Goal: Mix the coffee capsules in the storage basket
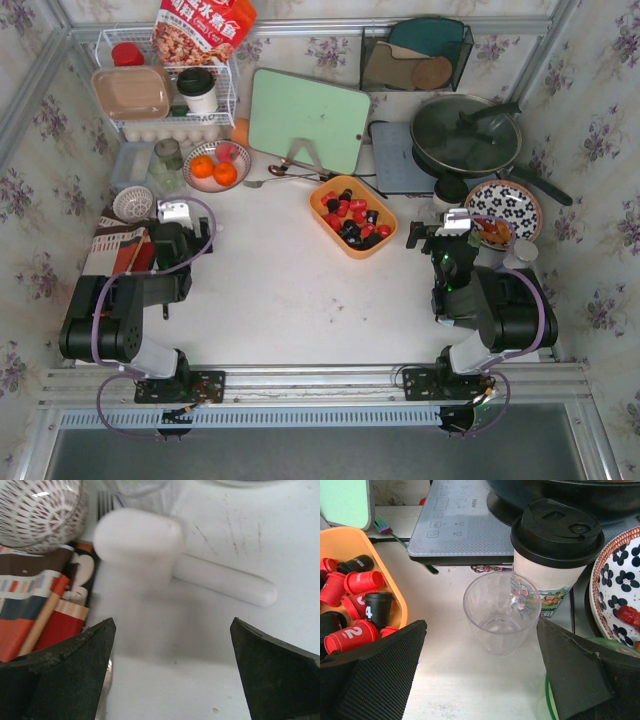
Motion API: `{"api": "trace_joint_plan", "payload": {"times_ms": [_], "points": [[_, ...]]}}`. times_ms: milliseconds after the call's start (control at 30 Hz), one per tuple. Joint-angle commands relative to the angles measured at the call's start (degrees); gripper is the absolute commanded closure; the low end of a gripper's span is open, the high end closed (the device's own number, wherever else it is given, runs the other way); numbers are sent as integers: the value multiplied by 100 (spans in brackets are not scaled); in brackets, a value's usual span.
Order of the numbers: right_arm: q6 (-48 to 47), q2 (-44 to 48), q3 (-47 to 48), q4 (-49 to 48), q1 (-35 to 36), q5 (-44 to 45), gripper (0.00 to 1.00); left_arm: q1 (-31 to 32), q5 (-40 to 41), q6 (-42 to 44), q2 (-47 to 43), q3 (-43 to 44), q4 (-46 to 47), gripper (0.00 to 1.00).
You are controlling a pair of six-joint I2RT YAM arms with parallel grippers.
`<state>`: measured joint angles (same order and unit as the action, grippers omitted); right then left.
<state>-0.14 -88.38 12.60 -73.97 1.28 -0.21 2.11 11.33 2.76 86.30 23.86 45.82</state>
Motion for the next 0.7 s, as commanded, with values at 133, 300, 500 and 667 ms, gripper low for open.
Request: {"api": "trace_joint_plan", "payload": {"times_ms": [133, 300, 500, 667], "points": [[76, 18, 10, 54, -5, -23, 0, -17, -352, -163, -34, 22, -243, 0], [85, 15, 6, 45, -5, -39, 0, -1, -350, -155, -32, 14, -210, 0], [85, 18, 9, 48, -7, -41, 0, -8, -349, -158, -34, 14, -205, 0], [85, 15, 8, 50, -7, -40, 0, -9, -346, -161, -33, 14, -205, 0]]}}
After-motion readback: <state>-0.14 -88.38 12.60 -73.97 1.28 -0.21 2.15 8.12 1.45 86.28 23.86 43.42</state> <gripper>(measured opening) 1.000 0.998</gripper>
